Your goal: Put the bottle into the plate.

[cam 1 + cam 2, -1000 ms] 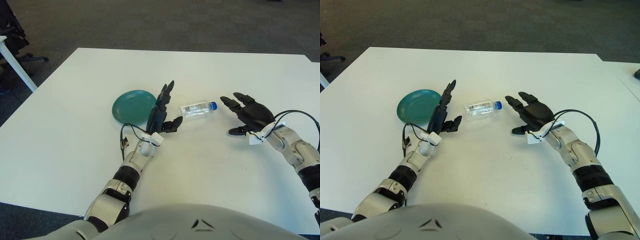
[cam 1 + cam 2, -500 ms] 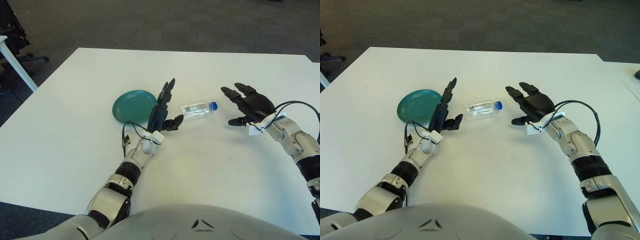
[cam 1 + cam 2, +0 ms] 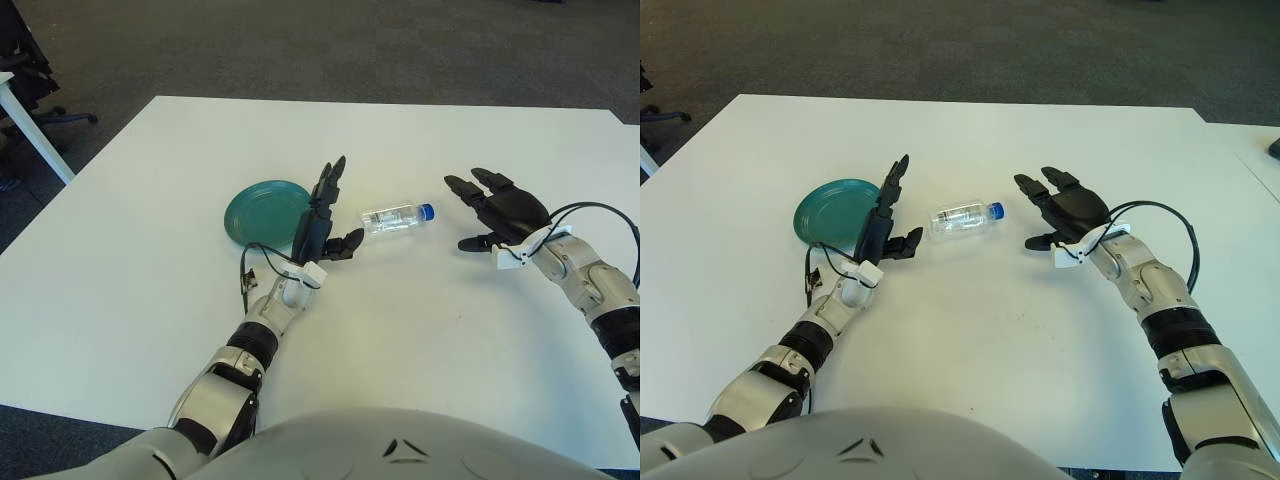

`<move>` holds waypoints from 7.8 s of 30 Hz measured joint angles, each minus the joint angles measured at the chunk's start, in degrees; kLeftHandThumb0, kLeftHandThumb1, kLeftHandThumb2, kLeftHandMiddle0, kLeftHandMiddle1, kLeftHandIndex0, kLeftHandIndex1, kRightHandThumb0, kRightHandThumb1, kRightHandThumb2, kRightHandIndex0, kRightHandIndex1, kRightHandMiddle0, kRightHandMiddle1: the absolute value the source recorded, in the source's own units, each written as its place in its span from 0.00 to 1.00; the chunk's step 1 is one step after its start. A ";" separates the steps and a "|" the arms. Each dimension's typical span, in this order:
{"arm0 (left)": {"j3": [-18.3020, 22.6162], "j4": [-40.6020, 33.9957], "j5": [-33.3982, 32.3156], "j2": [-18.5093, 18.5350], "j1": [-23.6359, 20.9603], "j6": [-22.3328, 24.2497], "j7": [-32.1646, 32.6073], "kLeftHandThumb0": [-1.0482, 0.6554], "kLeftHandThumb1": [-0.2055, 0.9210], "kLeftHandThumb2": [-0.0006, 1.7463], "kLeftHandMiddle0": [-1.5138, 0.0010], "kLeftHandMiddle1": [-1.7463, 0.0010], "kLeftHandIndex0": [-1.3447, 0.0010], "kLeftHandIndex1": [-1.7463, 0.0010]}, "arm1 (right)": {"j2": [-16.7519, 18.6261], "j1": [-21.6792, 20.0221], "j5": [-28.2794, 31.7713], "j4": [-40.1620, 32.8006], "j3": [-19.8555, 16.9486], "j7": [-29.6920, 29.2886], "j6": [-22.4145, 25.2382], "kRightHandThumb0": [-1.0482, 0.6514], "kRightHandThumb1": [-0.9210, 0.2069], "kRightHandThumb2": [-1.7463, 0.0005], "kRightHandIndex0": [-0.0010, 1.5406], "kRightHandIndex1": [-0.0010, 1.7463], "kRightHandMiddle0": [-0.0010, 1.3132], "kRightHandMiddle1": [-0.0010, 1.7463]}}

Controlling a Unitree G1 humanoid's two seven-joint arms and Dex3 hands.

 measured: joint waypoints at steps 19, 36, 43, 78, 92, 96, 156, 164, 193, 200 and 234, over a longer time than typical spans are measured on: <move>1.54 -13.01 -3.25 3.14 5.92 3.75 -6.29 0.05 1.00 0.31 0.71 0.93 0.97 0.43 | 3.08 -4.66 -1.43 13.22 6.06 -7.42 -0.67 0.00 0.00 0.70 0.00 0.00 0.00 0.00; 6.60 -40.66 -18.60 3.86 9.74 36.93 -24.88 0.11 1.00 0.36 0.71 0.75 0.90 0.40 | 3.97 -7.59 -1.11 19.03 7.86 -11.57 -1.47 0.00 0.00 0.73 0.00 0.00 0.00 0.00; 8.14 -45.05 -20.99 3.69 10.71 41.21 -26.03 0.13 1.00 0.36 0.72 0.74 0.90 0.40 | 4.45 -8.45 -0.89 20.60 8.80 -12.25 -1.48 0.00 0.00 0.73 0.00 0.00 0.00 0.00; 24.81 -41.31 -27.31 11.26 17.77 43.08 -26.69 0.19 1.00 0.37 0.76 0.74 0.94 0.41 | 5.51 -11.33 1.17 27.52 10.70 -14.01 -2.79 0.00 0.00 0.74 0.00 0.00 0.00 0.00; 26.33 -31.86 -26.45 8.45 16.50 43.30 -18.35 0.21 1.00 0.39 0.77 0.78 0.95 0.41 | 4.90 -11.35 2.18 27.27 10.30 -12.39 -3.67 0.00 0.00 0.72 0.00 0.00 0.00 0.00; 26.56 -31.58 -26.47 7.86 15.87 43.33 -16.45 0.22 1.00 0.39 0.76 0.78 0.96 0.41 | 4.57 -11.35 2.38 27.28 10.16 -12.21 -3.85 0.00 0.00 0.72 0.00 0.00 0.00 0.00; 27.72 -17.50 -26.65 6.29 8.42 39.63 -7.75 0.20 1.00 0.42 0.72 0.77 0.96 0.41 | -3.46 -14.18 9.99 3.48 -0.03 0.43 -6.33 0.00 0.00 0.73 0.00 0.00 0.00 0.00; 27.71 -16.22 -26.63 6.33 7.92 38.34 -7.75 0.20 1.00 0.44 0.71 0.76 0.96 0.41 | -2.40 -12.16 11.04 -5.02 -0.04 8.21 -4.29 0.00 0.00 0.72 0.00 0.00 0.00 0.00; 27.29 -19.45 -26.19 6.05 9.75 39.81 -7.39 0.22 1.00 0.47 0.73 0.76 0.96 0.42 | 3.36 -13.18 8.43 -6.98 4.01 12.11 -8.65 0.00 0.00 0.63 0.02 0.00 0.00 0.00; 26.97 -21.15 -26.18 5.84 10.65 40.71 -7.39 0.22 1.00 0.47 0.73 0.76 0.97 0.42 | 6.77 -14.07 3.98 0.48 6.60 5.39 -8.79 0.00 0.00 0.64 0.01 0.00 0.00 0.00; 25.24 -32.70 -24.88 2.03 16.92 45.09 -6.97 0.23 1.00 0.46 0.71 0.77 0.97 0.42 | 14.90 -14.88 0.67 9.13 13.52 -1.96 -11.79 0.00 0.00 0.64 0.01 0.00 0.02 0.02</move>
